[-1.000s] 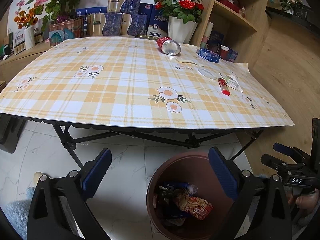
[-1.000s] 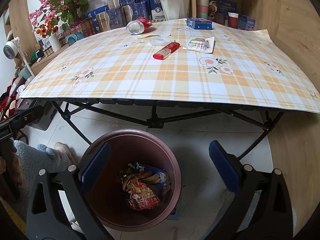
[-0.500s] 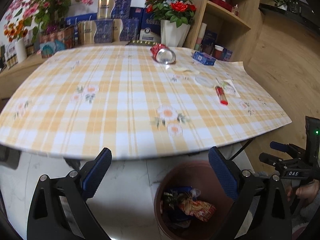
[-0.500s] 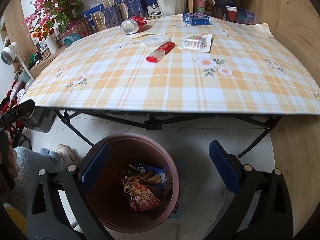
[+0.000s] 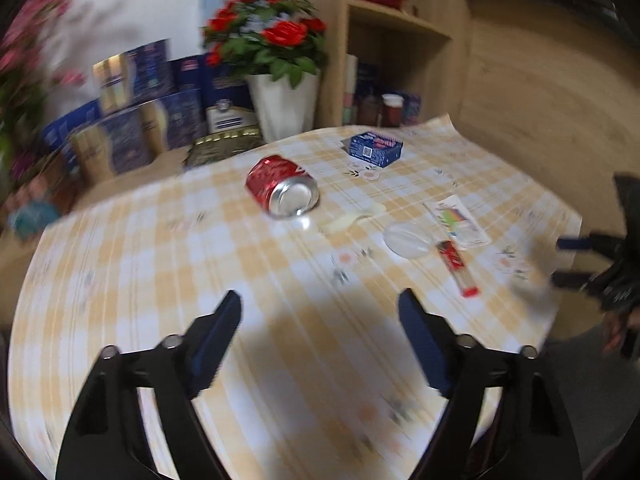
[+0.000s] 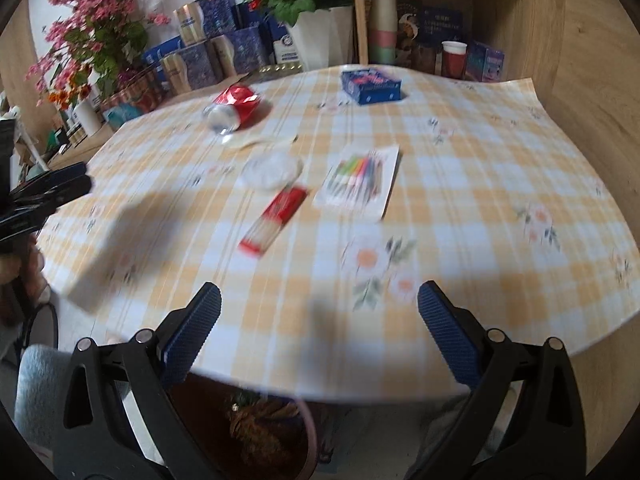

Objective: Collect trash
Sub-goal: 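Grasp the red Coca-Cola can with the left tool while the right tool reaches the blue box, then grasp the blue Guangming ice cream box with the right tool and lift it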

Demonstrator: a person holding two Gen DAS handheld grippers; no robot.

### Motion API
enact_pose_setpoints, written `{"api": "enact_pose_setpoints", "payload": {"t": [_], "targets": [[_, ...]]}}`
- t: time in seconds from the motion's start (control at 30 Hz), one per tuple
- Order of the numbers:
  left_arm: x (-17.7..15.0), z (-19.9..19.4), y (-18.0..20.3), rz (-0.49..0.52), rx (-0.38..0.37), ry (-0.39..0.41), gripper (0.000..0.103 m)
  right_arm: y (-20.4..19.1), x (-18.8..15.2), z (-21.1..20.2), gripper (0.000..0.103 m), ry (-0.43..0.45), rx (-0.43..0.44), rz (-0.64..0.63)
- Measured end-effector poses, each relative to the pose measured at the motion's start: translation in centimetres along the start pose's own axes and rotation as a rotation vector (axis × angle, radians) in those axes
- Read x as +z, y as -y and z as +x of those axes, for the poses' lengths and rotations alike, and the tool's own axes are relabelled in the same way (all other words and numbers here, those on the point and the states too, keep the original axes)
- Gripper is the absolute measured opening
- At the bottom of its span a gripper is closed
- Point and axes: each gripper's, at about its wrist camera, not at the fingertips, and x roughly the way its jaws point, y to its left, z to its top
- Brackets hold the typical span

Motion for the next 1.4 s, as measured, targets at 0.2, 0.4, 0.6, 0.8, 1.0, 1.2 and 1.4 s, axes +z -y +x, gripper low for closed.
{"api": "enact_pose_setpoints", "payload": {"t": [0.2,0.4,0.6,0.8,1.0,1.2,1.4], "targets": [[6.4,7.8,-3.5,0.151,-0.060,-0.052,0.045,1.7,4.1,2.2,0.097,0.022,-0.012,0.026],[9.2,14.0,-4.0,0.335,-0.100,-0.144,0.043,3.2,6.3,4.4,0.097,0.017,-0.028,0.028],[10.1,17.1,-4.1,0.455,-0.130,-0.207,0.043,4.0,7.1,6.1,0.097,-0.008,-0.024,0.029],[10.2,18.7,-3.5,0.504,-0.178,-0.228,0.041,4.3,8.6,7.6,0.097,-0.027,0.002,0.019],[10.3,18.6,-2.0,0.524,-0.197,-0.192,0.022,4.3,13.3,9.5,0.097,-0.031,0.036,-0.076],[10.8,17.7,-3.2,0.336,-0.166,-0.120,0.019,5.6,20.6,15.1,0.097,-0.007,-0.021,-0.185],[10.8,15.8,-6.7,0.023,-0.173,-0.071,0.018,8.4,25.6,23.2,0.097,-0.125,-0.058,-0.071]]}}
